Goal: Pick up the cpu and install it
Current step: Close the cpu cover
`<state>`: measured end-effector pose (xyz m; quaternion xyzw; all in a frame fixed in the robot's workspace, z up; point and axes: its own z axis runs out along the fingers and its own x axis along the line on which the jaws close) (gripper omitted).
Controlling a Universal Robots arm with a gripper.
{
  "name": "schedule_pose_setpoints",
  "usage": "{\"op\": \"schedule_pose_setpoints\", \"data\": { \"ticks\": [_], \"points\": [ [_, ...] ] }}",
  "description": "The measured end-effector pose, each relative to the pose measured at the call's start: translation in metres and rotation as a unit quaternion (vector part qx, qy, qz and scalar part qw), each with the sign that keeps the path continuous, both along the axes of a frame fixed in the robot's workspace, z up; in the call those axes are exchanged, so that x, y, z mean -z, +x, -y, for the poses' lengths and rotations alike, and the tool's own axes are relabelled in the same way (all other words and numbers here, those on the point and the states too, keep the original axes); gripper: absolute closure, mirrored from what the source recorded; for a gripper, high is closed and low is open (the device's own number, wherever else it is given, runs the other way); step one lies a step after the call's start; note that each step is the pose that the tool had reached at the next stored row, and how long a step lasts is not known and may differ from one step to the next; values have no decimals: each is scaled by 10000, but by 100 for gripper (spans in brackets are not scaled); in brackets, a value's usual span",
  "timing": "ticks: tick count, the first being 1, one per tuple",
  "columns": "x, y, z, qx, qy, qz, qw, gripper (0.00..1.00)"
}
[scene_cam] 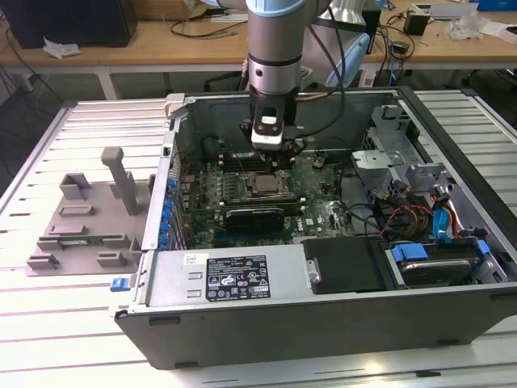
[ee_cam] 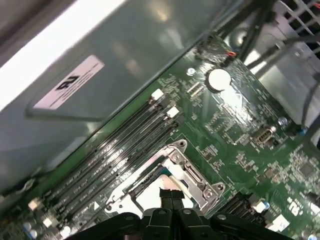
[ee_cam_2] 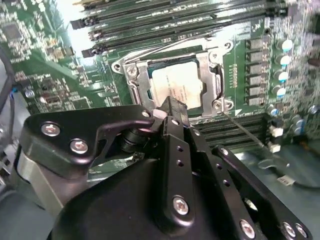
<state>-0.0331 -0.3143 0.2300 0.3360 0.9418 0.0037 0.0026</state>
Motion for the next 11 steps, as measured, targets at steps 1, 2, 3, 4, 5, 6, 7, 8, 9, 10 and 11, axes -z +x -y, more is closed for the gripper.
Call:
{"op": "schedule_pose_setpoints", "data": {
  "ticks": [1, 2, 3, 4, 5, 6, 7, 8, 9, 10, 11],
  "points": [
    [0, 0, 0, -155, -2, 0, 9999, 89],
    [0, 0, 0, -319, -4, 0, 9995, 89],
    [0, 0, 0, -403, -4, 0, 9992, 89],
    [0, 0, 0, -547, -5, 0, 9985, 89],
    [1, 0, 0, -726, -5, 0, 9974, 89],
    [1, 0, 0, -868, -5, 0, 9962, 89],
    [1, 0, 0, -998, -5, 0, 9950, 89],
    [2, 0, 0, -1096, -5, 0, 9940, 89],
    [3, 0, 0, -1344, -5, 0, 9909, 89],
    [3, 0, 0, -1472, -5, 0, 9891, 89],
    [4, 0, 0, -1566, -5, 0, 9877, 89]
  ]
}}
